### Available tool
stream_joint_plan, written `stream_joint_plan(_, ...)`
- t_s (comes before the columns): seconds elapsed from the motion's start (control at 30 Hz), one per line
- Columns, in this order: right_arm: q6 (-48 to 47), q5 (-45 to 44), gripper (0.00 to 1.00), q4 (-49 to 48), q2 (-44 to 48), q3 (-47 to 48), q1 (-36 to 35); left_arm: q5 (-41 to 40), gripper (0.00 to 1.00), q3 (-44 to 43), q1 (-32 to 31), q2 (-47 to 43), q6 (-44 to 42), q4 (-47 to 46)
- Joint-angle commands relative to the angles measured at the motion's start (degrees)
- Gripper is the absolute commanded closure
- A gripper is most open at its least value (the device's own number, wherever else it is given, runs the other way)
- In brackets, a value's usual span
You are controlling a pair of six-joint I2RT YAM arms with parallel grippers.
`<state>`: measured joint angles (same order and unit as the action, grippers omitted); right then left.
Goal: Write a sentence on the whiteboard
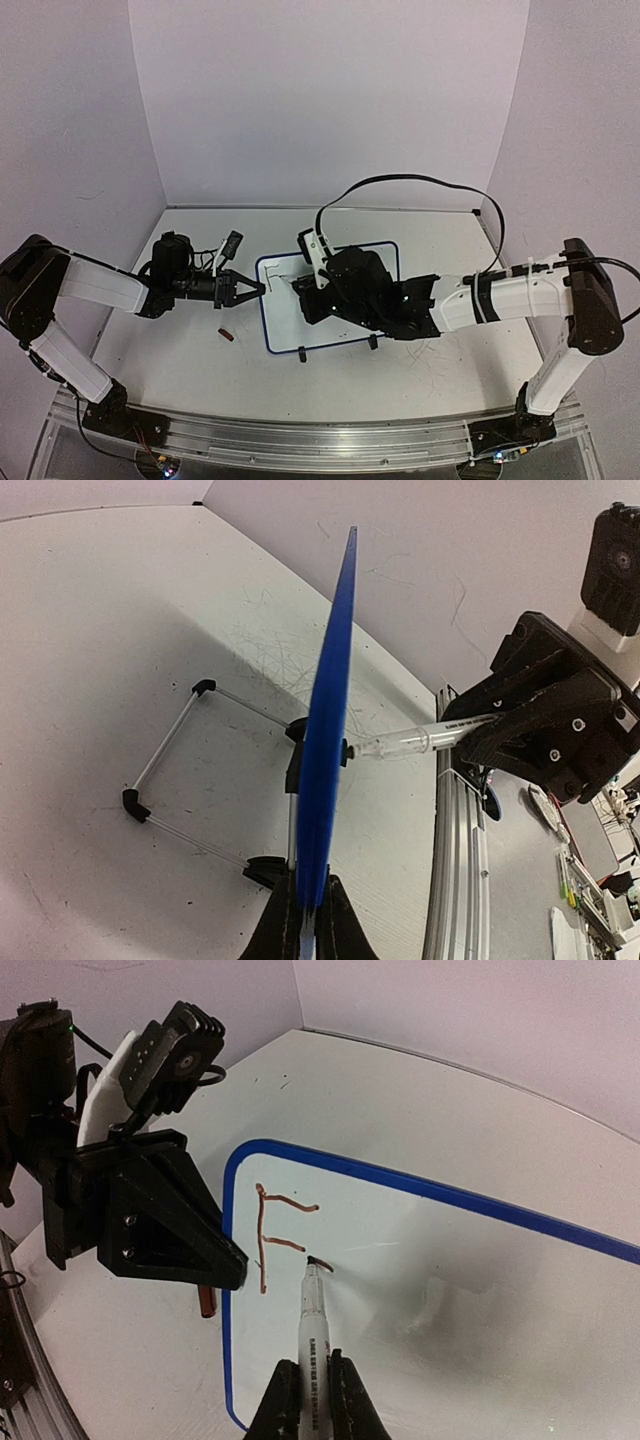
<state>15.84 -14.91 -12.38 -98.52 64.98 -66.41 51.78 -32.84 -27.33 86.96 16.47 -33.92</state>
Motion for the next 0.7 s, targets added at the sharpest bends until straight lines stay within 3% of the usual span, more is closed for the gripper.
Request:
stream_joint_plan(0.0,-0.5,0.2,1.00,0.3,-1.1,2.6,0.3,0.5,1.00,-0.8,0.1,-1.7,-0.4,-0.6)
stream_joint_plan(0.67,2.0,1.4,1.00,2.4,1.5,-0.9,0.2,0.5,1.00,-0.8,0.1,-1.7,-0.5,-0.3)
